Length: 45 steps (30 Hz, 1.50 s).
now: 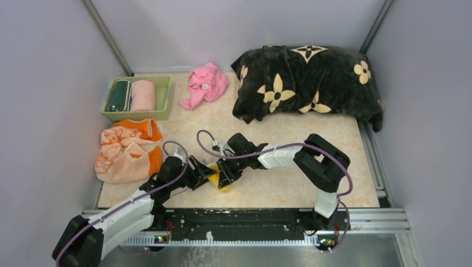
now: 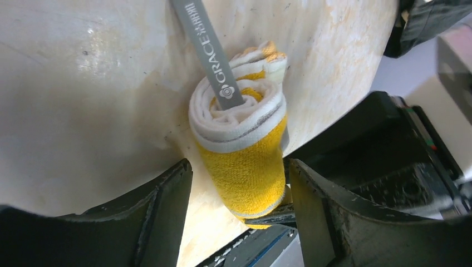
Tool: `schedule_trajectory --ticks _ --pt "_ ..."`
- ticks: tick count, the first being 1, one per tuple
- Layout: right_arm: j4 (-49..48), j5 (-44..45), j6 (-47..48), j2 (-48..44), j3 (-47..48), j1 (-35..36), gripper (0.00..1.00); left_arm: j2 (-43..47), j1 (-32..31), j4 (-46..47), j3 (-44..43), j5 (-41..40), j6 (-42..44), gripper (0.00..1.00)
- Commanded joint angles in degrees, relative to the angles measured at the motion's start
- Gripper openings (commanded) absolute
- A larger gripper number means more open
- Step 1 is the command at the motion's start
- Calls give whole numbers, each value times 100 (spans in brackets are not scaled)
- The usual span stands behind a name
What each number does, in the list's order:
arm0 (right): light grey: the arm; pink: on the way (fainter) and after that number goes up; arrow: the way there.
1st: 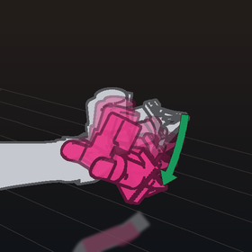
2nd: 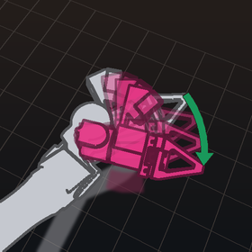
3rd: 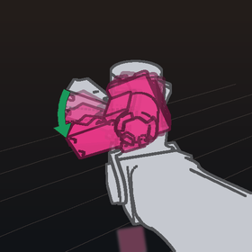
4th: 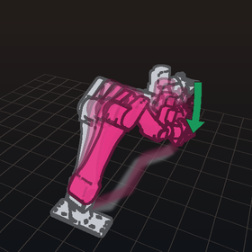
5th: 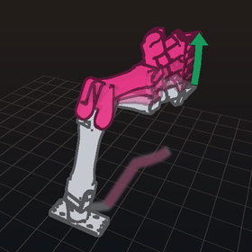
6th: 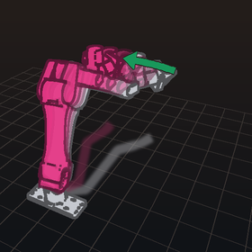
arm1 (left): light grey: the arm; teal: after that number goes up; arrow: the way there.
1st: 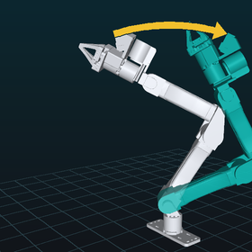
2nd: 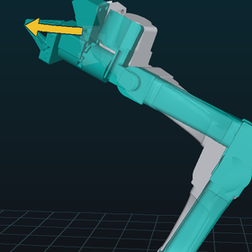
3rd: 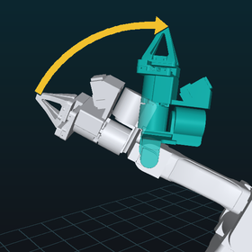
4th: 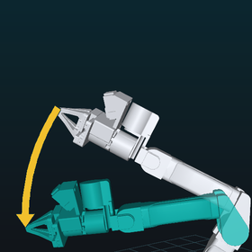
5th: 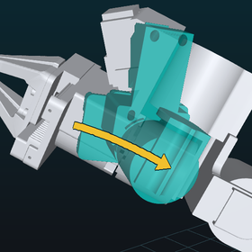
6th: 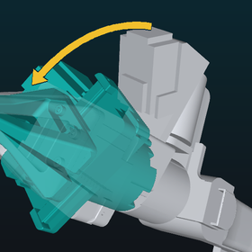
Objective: Roll the towels
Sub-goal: Roll the towel at the center of the board.
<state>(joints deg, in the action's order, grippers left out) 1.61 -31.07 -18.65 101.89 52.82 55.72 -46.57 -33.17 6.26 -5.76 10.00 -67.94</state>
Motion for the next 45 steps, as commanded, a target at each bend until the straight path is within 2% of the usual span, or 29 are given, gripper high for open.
schedule_trajectory --ticks 1,9,16,22,26,28,31,36,42,43,44,45 --pt "-479 -1644 -510 533 -150 -327 19 316 55 -195 136 -243 -84 71" --pt "-800 -2317 -805 1121 -135 -627 19 -370 242 -27 -20 -401 115 69" --pt "-1054 -2518 -977 1371 -155 -687 20 -1329 323 -80 -647 -523 695 68" --pt "-770 -2088 -816 1183 -90 -710 23 -2213 323 -606 -1124 -383 1138 51" --pt "-483 -1533 -631 731 -114 -705 36 -2561 328 -833 -1264 -554 1281 39" --pt "-284 -1129 -546 394 -152 -676 42 -2622 324 -968 -1347 -634 1311 36" --pt "304 -7 -288 -166 -77 -434 48 -2685 326 -1208 -1497 -759 1336 34" --pt "1100 2119 -97 -1060 162 264 52 -2754 326 -1522 -1755 -886 1358 34" --pt "1446 4229 1 -1503 396 1237 54 -2756 320 -1653 -1868 -958 1343 34" --pt "1428 4486 -1 -1525 431 1412 59 -2758 319 -1685 -1899 -979 1348 34" --pt "1402 4737 8 -1524 487 1567 76 -2754 318 -1712 -1910 -996 1353 34" --pt "1396 4969 11 -1495 549 1713 82 -2756 320 -1728 -1922 -1014 1352 34"
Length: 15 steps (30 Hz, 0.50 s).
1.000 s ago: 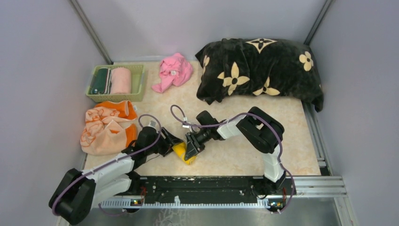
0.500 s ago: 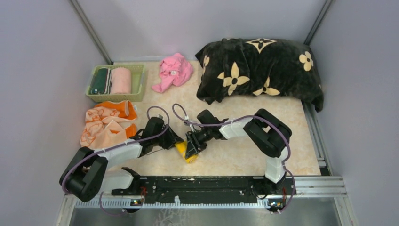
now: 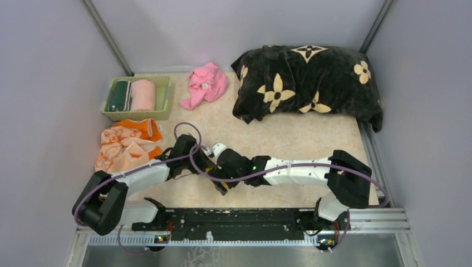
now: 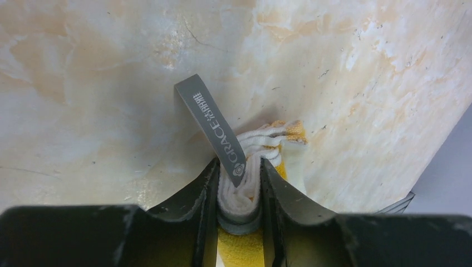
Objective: Roll the towels
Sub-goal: Roll the towel at the center of the board.
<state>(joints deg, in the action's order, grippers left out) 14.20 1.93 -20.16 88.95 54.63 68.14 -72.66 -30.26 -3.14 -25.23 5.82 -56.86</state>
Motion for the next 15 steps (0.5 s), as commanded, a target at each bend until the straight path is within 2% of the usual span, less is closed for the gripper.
schedule_trajectory --ticks 1,7,15 --pt "125 1875 173 -157 422 605 83 -151 27 -795 13 -600 242 34" --pt "141 2527 195 501 846 1108 82 -195 28 -785 -47 -592 226 34" --pt "634 3180 -56 1427 1319 1474 69 -162 26 -787 -9 -635 172 36"
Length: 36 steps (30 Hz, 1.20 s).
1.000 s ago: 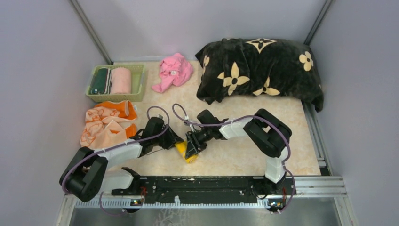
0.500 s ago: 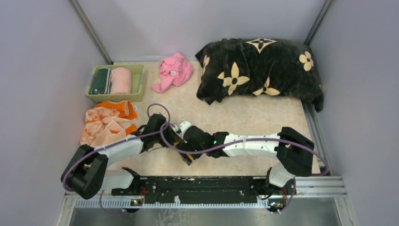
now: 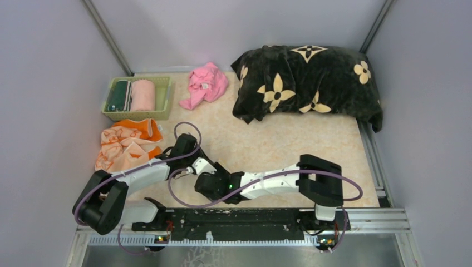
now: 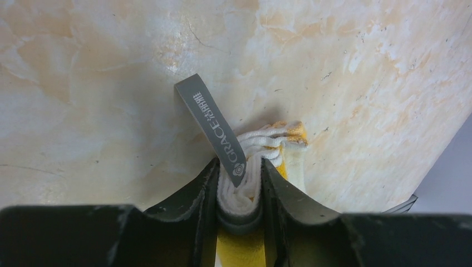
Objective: Roll the towels
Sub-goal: Roll the towel at the center of the board.
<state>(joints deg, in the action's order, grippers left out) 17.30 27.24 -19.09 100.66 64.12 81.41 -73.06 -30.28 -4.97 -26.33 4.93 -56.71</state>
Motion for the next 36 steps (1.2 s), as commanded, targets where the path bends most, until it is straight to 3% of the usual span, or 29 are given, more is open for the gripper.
schedule_trajectory --ticks 1,6,11,16,24,31,36 --pt "406 734 -224 309 395 181 66 -108 25 -594 107 -553 160 36" --pt "619 903 -509 547 387 235 47 -122 23 -510 145 -518 101 39" --pt "139 270 -525 281 -26 62 17 -19 30 -451 173 -404 84 52" --pt "-919 -1425 -496 -240 -793 -523 11 605 39 -527 213 -391 137 64" --pt "-3196 -4269 -1382 -758 -2159 -1696 9 2244 215 -615 603 2 212 87" --pt "-4896 -5462 -2502 -395 -2887 -2322 9 3316 233 -561 1259 783 -217 88" --pt "-6812 -5988 -3710 224 -3434 -2600 9 3347 228 728 2050 1761 -821 86"
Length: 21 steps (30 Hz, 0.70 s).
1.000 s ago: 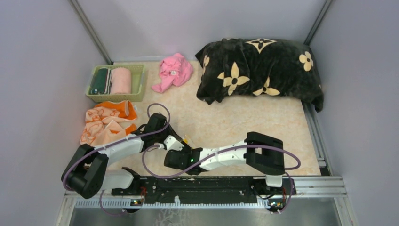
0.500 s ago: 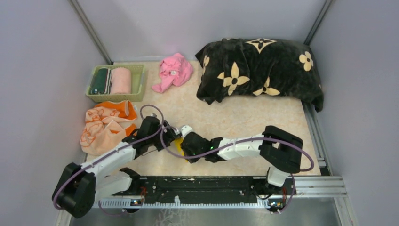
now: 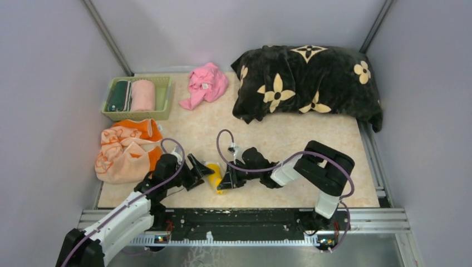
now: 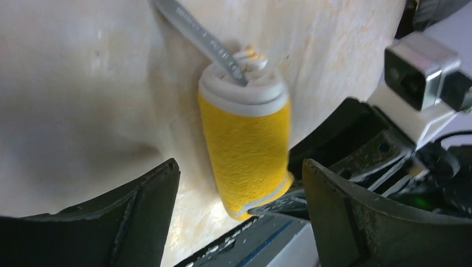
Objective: Roll the towels
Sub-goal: Roll the towel at the center of the board.
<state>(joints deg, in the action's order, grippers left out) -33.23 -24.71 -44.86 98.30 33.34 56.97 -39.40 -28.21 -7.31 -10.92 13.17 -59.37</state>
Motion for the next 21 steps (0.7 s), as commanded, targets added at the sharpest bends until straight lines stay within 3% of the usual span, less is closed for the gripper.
schedule_trajectory --ticks 1,12,17,21 --pt "-2056 -844 -1333 589 -441 -187 9 -90 21 1229 644 1071 -682 85" --pt "-4230 -873 -2981 1859 -989 -352 9 -764 0 2289 1009 1298 -1042 75" --pt "-5293 -931 -3618 2468 -1153 -436 9 -995 -7 2324 949 1105 -777 70" --pt "-5569 -982 -3834 2687 -1141 -457 9 -1286 -9 2543 960 995 -590 69"
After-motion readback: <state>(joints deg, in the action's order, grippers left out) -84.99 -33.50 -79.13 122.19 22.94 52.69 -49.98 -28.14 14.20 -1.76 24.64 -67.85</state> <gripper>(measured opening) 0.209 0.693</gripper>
